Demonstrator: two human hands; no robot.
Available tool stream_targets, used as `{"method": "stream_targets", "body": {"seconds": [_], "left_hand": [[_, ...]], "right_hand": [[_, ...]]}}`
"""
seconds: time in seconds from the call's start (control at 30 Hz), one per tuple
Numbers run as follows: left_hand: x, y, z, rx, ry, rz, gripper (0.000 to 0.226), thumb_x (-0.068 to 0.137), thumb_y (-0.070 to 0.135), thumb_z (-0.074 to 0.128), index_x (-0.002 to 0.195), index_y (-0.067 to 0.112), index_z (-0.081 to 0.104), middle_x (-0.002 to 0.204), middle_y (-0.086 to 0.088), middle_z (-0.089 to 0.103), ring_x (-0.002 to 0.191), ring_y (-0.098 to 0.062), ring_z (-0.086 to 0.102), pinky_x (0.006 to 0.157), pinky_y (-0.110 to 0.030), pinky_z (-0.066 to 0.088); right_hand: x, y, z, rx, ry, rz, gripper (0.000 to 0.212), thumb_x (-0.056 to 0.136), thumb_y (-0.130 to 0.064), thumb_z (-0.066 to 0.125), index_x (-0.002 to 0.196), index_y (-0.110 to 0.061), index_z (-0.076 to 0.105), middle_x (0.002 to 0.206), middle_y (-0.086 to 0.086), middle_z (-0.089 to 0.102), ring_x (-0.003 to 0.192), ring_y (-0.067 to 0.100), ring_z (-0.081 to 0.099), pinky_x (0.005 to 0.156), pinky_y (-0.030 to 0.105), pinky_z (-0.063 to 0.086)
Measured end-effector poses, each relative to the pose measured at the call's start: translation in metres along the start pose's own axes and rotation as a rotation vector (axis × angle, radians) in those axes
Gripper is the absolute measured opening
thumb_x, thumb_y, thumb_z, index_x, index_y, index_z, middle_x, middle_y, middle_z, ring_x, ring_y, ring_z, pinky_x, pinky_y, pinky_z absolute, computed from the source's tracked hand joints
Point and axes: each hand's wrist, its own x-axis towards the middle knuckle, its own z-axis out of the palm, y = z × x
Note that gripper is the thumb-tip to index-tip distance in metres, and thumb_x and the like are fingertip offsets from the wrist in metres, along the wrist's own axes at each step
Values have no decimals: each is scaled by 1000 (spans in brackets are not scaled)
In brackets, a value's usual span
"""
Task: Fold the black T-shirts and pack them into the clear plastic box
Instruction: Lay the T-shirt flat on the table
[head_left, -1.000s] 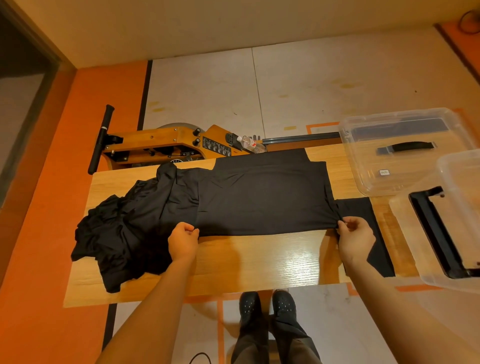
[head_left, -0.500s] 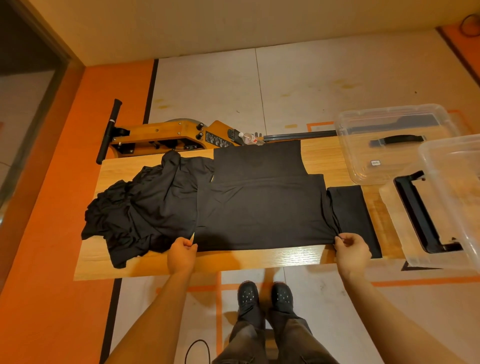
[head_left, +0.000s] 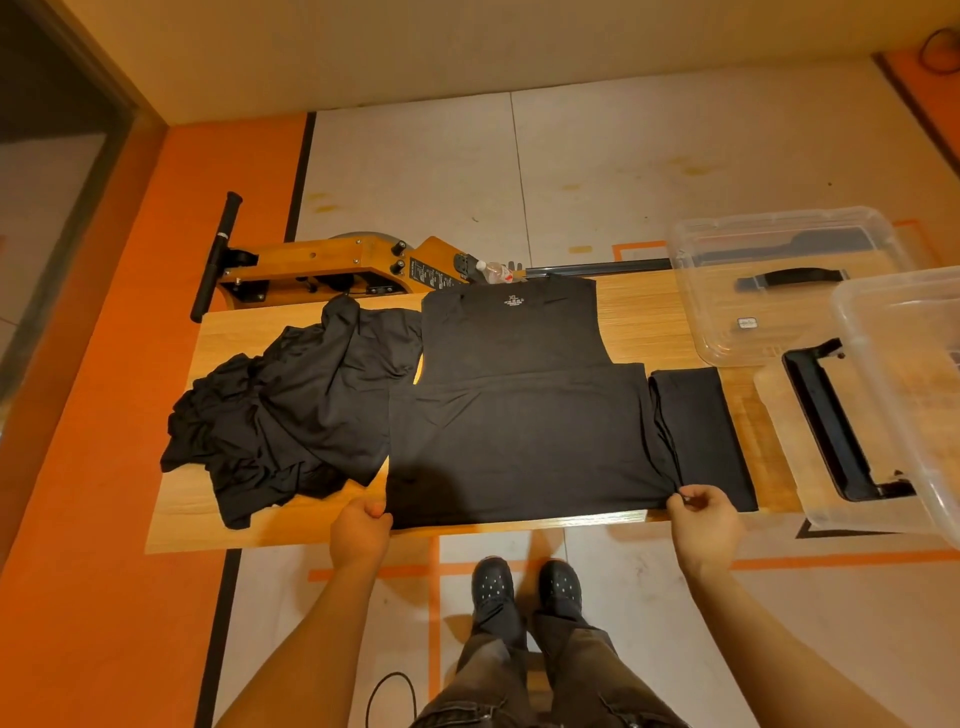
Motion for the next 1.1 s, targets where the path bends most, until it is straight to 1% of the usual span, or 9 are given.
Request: {"method": "stream_targets", "body": {"seconds": [0.13, 0.27, 0.37, 0.47, 0.6, 0.8, 0.93, 1.0, 1.1], "left_hand": [[0, -2, 1, -1, 1, -3, 31, 87, 6, 63, 65, 16, 44, 65, -4, 45, 73, -27, 47, 62, -31, 34], [2, -5, -1, 15, 1, -2, 27, 86, 5, 63, 66, 12, 45, 66, -7, 46, 70, -26, 46, 61, -31, 36], [0, -10, -1, 27, -1, -10, 28, 86, 5, 63, 65, 12, 45, 65, -7, 46, 65, -23, 45, 57, -29, 34], [-2, -14, 0, 14, 10, -17, 36, 85, 4, 63, 61, 13, 37, 62, -6, 40, 61, -21, 39, 54, -29, 30], [-3, -18, 1, 9, -5, -35, 36, 85, 4, 64, 62, 13, 38, 63, -5, 40, 65, -23, 42, 55, -29, 30], [-2, -22, 2, -4, -5, -46, 33, 85, 5, 65, 63, 12, 41, 64, -6, 42, 64, -22, 42, 56, -29, 33], [-1, -15, 2, -29, 36, 10, 27, 85, 8, 62, 66, 9, 42, 67, -9, 43, 61, -21, 40, 55, -30, 32], [0, -3, 0, -59, 110, 62, 24, 86, 12, 58, 67, 8, 43, 74, -11, 46, 60, -22, 41, 54, -32, 32], [8, 27, -6, -75, 188, 152, 23, 92, 19, 58, 75, 9, 46, 90, -12, 49, 63, -20, 44, 55, -32, 31]], "right_hand": [[-3, 1, 0, -11, 9, -5, 11, 90, -6, 64, 101, -8, 62, 88, 8, 62, 83, 25, 59, 83, 40, 51], [-7, 1, 2, -24, 7, -17, 9, 90, -6, 64, 97, -10, 58, 85, 10, 62, 80, 26, 59, 79, 37, 51], [-6, 7, 3, -54, 0, -19, 10, 89, -7, 65, 95, -9, 58, 81, 10, 62, 78, 27, 59, 79, 39, 53], [-6, 12, 3, -84, 4, -29, 10, 87, -7, 66, 92, -11, 58, 75, 7, 60, 75, 28, 59, 78, 44, 55], [-9, 16, 4, -94, -10, -25, 10, 88, -7, 65, 93, -11, 57, 75, 7, 58, 74, 28, 59, 76, 42, 54], [-12, 18, 3, -123, -15, -25, 10, 90, -8, 65, 95, -10, 56, 80, 11, 60, 74, 27, 58, 75, 39, 54], [-13, 11, 4, -141, -9, -97, 5, 91, -15, 63, 91, -13, 58, 83, 10, 62, 75, 26, 60, 69, 35, 53], [-9, 1, 5, -134, 12, -143, 5, 93, -18, 60, 94, -14, 59, 92, 8, 60, 79, 23, 60, 70, 33, 52], [2, -27, 11, -114, 0, -210, 13, 96, -20, 56, 106, -14, 60, 103, 6, 58, 89, 19, 58, 79, 35, 53]]}}
